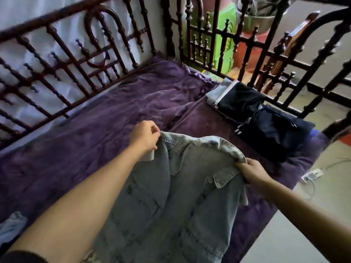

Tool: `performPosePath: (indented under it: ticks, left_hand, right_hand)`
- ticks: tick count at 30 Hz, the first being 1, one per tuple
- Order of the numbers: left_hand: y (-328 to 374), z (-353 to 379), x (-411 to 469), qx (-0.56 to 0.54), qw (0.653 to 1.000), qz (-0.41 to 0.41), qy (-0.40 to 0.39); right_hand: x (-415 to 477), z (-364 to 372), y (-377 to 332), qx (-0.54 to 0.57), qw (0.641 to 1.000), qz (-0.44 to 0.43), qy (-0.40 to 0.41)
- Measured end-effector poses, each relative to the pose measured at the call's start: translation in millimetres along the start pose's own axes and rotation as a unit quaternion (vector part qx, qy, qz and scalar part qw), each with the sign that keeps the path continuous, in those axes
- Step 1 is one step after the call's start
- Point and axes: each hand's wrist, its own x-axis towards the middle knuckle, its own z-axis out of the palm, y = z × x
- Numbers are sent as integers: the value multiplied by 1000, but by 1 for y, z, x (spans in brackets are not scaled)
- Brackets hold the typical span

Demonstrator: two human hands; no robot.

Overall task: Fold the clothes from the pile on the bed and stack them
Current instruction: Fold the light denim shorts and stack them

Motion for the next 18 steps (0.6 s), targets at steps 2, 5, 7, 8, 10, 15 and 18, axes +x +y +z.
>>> performPosePath:
  ticks: [2, 5, 7, 8, 10, 15, 18]
  left_hand:
    - [30, 42, 28, -27, 1000, -13, -6]
    - [65, 92, 69, -60, 998, 7, -10]
    - [76, 117, 91, -71, 997, 27, -30]
    - [75, 126, 98, -79, 996, 27, -43]
    - [60, 136, 103, -87, 995, 9, -58]
    - [-31, 134, 71, -64, 987, -132, -68]
    - [-95, 128, 28, -59, 964, -246, -89]
  right_hand:
    - [45, -26, 10, 9, 999, 37, 20]
    - [105, -60, 23, 21, 994, 75, 75]
    - [137, -74, 29, 36, 988, 106, 108]
    - [150, -77, 32, 43, 985, 124, 114]
    - [171, -76, 40, 46, 981, 161, 99]
    - [195, -52, 38, -102, 979, 153, 89]
    - [196, -28, 16, -306, 947, 59, 81]
